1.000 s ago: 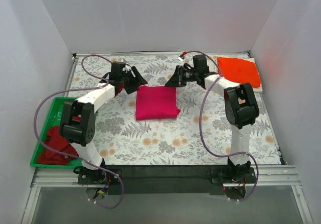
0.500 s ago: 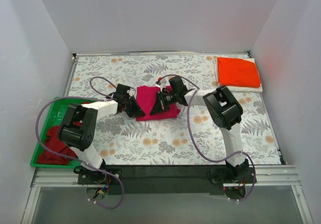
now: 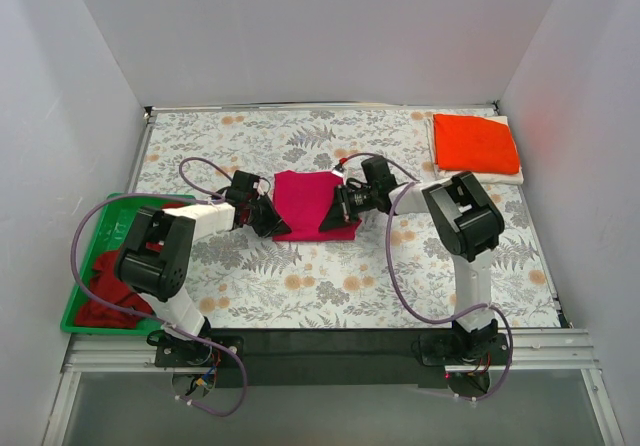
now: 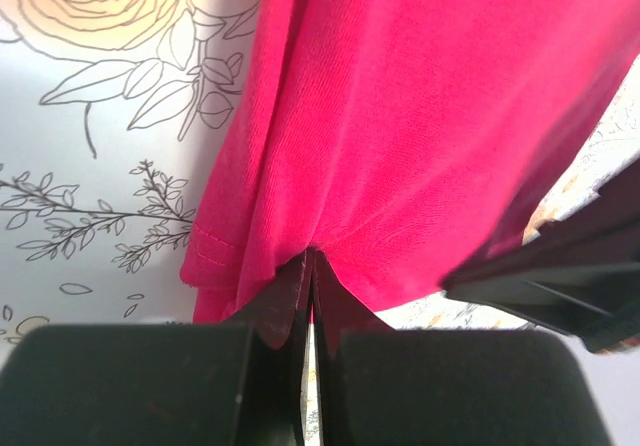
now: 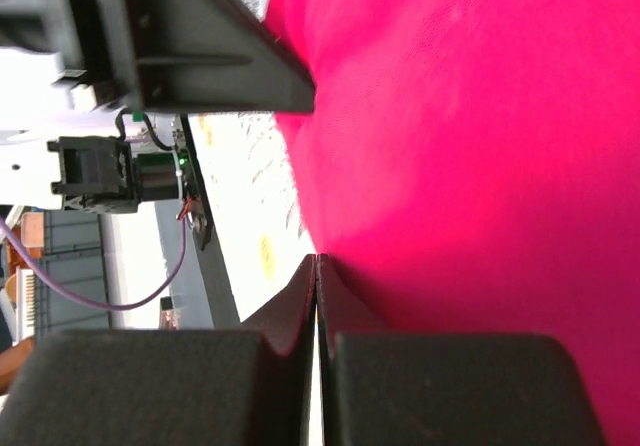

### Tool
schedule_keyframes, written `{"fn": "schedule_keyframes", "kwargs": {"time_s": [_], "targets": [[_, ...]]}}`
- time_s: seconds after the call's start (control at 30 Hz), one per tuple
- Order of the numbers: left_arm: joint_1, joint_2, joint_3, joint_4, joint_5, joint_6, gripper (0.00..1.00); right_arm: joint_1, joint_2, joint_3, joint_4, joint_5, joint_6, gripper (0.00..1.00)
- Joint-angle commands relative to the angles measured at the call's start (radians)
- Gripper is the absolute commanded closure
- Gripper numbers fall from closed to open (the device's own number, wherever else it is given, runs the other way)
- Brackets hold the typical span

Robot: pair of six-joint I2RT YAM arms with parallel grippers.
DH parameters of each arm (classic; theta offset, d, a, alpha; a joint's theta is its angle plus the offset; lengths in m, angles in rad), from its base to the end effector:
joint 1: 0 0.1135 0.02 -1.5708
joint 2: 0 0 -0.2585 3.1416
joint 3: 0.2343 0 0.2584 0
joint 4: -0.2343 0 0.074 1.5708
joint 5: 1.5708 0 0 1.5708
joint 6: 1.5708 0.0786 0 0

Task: Fold and stack the t-shirts
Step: Fold the tshirt

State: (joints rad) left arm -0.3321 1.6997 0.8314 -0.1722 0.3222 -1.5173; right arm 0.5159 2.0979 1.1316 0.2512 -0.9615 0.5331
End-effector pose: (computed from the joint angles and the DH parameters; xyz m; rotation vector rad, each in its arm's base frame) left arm 0.3100 -0.1333 0.0886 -1.5307 2.5051 -0.9228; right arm 0.3440 0.2692 0.0862 -0.5442 2.3788 1.6139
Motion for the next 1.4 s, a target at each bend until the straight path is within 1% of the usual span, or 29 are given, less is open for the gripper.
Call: {"fn": "schedule_keyframes", "kwargs": {"time_s": [0.0,0.13,0.23,0.33,0.47,0.57,0.6,0.67,0.7,0.77,0.8,0.83,0.87,0.9,0.93,0.97,1.0,1.03,1.07,1.13,1.17,1.23,1.3,1.37], "targets": [[0.004,-0.032,-0.026,-0.066,-0.080,0.006,0.99,-0.011,-0.090,-0.035,-0.070,-0.014,-0.071,0.99],[0.004,-0.034,-0.028,-0.069,-0.080,0.000,0.98,-0.034,-0.070,-0.110,-0.092,-0.011,-0.125,0.99],[0.004,-0.040,-0.034,-0.070,-0.084,-0.001,0.98,-0.104,-0.036,-0.180,-0.089,0.012,-0.169,0.99],[0.004,-0.060,-0.044,-0.082,-0.094,-0.006,0.97,-0.170,-0.029,-0.196,-0.090,0.023,-0.208,0.99],[0.002,-0.103,-0.051,-0.104,-0.095,0.002,0.93,-0.188,-0.105,-0.190,-0.105,0.020,-0.206,0.99],[0.001,-0.164,-0.037,-0.130,-0.095,0.008,0.87,-0.188,-0.189,-0.158,-0.128,0.021,-0.185,0.99],[0.002,-0.181,-0.023,-0.133,-0.095,0.008,0.82,-0.188,-0.222,-0.124,-0.130,0.026,-0.168,0.99],[0.002,-0.216,-0.002,-0.151,-0.101,0.012,0.78,-0.188,-0.237,-0.077,-0.130,0.029,-0.147,0.99],[0.001,-0.224,0.024,-0.159,-0.112,0.016,0.77,-0.188,-0.239,-0.028,-0.130,0.030,-0.125,0.99],[0.001,-0.236,0.051,-0.177,-0.124,0.025,0.71,-0.188,-0.228,0.028,-0.130,0.046,-0.111,0.99],[0.001,-0.244,0.058,-0.178,-0.132,0.029,0.69,-0.188,-0.205,0.083,-0.128,0.055,-0.102,0.99],[0.001,-0.247,0.070,-0.176,-0.135,0.045,0.64,-0.188,-0.188,0.111,-0.130,0.078,-0.088,0.99],[-0.002,-0.250,0.075,-0.176,-0.138,0.054,0.62,-0.188,-0.168,0.138,-0.127,0.086,-0.078,0.99],[-0.005,-0.252,0.078,-0.176,-0.144,0.066,0.59,-0.189,-0.120,0.173,-0.124,0.095,-0.068,0.99],[-0.013,-0.253,0.081,-0.176,-0.147,0.080,0.54,-0.189,-0.093,0.235,-0.121,0.116,-0.058,0.99],[-0.018,-0.258,0.081,-0.176,-0.150,0.100,0.39,-0.186,-0.067,0.273,-0.116,0.127,-0.042,0.99],[-0.022,-0.262,0.080,-0.176,-0.153,0.112,0.32,-0.186,-0.014,0.307,-0.115,0.138,-0.036,0.98],[-0.031,-0.274,0.077,-0.174,-0.169,0.123,0.30,-0.186,0.013,0.371,-0.115,0.165,-0.029,0.98],[-0.038,-0.282,0.068,-0.173,-0.178,0.144,0.24,-0.188,0.071,0.401,-0.112,0.181,-0.013,0.98],[-0.045,-0.307,0.058,-0.168,-0.199,0.163,0.22,-0.189,0.132,0.454,-0.096,0.201,0.007,0.98],[-0.051,-0.314,0.049,-0.167,-0.209,0.186,0.22,-0.189,0.190,0.497,-0.089,0.205,0.027,0.98],[-0.074,-0.327,0.041,-0.164,-0.228,0.218,0.22,-0.192,0.244,0.537,-0.087,0.211,0.042,0.97],[-0.097,-0.330,0.043,-0.165,-0.267,0.276,0.22,-0.195,0.290,0.559,-0.089,0.224,0.050,0.96],[-0.146,-0.324,0.046,-0.165,-0.299,0.308,0.22,-0.201,0.303,0.557,-0.090,0.241,0.047,0.95]]}}
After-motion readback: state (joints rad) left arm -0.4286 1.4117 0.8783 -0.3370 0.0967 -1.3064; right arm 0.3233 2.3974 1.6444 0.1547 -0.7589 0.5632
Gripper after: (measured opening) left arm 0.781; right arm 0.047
